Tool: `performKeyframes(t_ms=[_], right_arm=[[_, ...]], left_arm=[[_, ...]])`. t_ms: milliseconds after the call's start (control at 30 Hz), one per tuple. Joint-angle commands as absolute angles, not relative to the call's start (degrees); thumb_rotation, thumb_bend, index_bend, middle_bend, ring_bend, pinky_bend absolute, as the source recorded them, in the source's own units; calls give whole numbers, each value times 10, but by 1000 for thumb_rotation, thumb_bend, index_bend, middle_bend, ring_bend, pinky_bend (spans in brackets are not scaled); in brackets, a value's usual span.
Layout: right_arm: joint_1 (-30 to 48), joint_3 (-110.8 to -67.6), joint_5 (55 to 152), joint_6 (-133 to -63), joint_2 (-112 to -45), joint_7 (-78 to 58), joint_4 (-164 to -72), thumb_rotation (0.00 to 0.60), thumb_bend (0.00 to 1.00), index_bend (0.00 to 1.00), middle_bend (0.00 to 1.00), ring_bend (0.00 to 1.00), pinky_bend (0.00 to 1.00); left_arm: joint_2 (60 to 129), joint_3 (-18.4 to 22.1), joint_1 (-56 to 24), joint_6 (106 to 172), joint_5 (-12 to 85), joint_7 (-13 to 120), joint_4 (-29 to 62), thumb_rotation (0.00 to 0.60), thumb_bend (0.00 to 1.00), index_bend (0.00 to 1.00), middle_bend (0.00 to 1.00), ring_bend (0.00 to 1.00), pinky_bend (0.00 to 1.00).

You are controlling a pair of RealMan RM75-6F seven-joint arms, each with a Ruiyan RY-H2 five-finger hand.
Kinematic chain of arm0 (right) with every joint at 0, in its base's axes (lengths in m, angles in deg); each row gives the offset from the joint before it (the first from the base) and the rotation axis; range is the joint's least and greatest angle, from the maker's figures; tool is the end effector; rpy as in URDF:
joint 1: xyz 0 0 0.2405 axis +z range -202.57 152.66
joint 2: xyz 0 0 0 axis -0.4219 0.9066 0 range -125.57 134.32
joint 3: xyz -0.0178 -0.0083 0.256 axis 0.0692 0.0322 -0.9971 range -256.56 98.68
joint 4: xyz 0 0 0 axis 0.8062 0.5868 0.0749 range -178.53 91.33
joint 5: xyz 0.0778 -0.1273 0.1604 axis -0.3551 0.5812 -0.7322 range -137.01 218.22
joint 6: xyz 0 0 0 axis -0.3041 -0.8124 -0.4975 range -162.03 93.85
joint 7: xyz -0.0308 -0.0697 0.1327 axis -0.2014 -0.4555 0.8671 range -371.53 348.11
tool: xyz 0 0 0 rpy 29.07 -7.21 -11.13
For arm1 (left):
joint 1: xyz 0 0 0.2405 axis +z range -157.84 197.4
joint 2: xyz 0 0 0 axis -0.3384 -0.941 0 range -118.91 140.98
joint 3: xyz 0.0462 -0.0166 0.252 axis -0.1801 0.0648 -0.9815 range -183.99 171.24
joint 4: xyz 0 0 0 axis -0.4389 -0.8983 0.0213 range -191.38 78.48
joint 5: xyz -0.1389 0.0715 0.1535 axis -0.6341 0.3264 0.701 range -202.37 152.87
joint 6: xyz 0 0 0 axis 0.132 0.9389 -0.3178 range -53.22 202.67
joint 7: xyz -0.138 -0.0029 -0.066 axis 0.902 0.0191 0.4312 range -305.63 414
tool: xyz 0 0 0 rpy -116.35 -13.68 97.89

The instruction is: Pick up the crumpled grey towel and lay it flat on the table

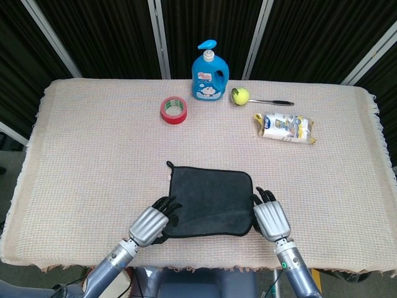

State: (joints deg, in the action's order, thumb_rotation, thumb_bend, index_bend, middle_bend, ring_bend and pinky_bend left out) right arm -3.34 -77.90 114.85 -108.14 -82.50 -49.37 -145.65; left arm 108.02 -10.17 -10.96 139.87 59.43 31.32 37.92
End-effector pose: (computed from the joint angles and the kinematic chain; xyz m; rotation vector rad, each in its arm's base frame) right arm -0.1871 -0.2213 -0.0122 1.7848 -0.8851 0.8072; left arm -0.1211 0.2105 -0.0798 -2.0963 -0.9537 -1.1085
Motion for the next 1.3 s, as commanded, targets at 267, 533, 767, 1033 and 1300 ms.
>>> performKeyframes(t_ms=[267,533,767,1033,1300], right_arm=[[-34,-778,1140,-1071,-823,-517,-1472,600,591,341,238,76,146],[-34,-774,1138,-1071,-817,-551,-1490,600,563,272,196,40,113],[-37,-773,1136,-1078,-811,-579,-1509,600,540,223,172,22,96],[-43,-766,1141,-1086,-801,-593,-1529,600,479,50,113,0,64],[-48,-764,1133,-1094,-793,-619,-1544,600,411,0,28,0,25]], left_arm=[[1066,-100,-110,1386,592,312,390,600,295,391,138,30,103],[1059,-101,-111,1375,594,319,397,600,230,342,131,30,103],[1059,-102,-108,1375,599,320,403,600,75,309,131,30,103],[1051,-106,-106,1372,606,324,413,600,4,217,124,30,103],[1037,-112,-105,1366,612,328,423,600,0,58,99,28,84]])
